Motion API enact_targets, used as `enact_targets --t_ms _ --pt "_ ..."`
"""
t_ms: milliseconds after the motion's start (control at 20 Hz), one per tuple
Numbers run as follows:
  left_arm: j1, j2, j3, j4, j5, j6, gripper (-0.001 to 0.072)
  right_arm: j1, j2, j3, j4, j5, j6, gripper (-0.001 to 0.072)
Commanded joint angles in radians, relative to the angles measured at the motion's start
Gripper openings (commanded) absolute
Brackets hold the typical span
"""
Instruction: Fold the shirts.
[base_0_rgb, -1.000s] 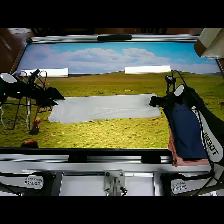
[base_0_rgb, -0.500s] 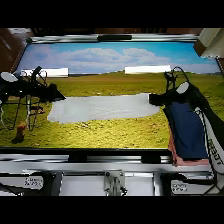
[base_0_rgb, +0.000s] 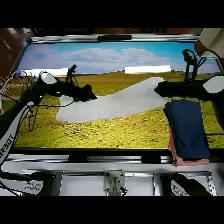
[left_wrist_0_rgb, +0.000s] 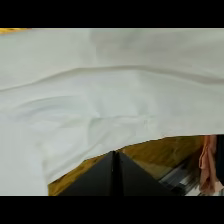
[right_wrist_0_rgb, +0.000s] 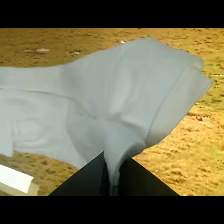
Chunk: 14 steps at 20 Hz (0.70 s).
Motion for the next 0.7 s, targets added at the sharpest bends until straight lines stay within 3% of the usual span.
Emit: enact_targets --t_ms 0,350,550,650 --pt "-0.133 -0.006 0.001 -0.074 0.089 -0.055 0.0036 0.000 0.104 0.001 0.030 0.066 0.043 0.0069" --pt "-0.314 -0.106 0.001 -0.143 0.164 -0.053 0.0036 0.000 0.263 0.001 0.042 0.125 0.081 0.0069" --pt "-0.369 -0.158 0.001 -0.235 0.348 -0.048 0.0035 0.000 0.341 0.001 0.079 0.172 0.129 0.0070" --pt "-0.392 -0.172 0.001 -0.333 0.415 -0.001 0.0035 0.000 0.373 0.001 0.087 0.217 0.157 0.0069"
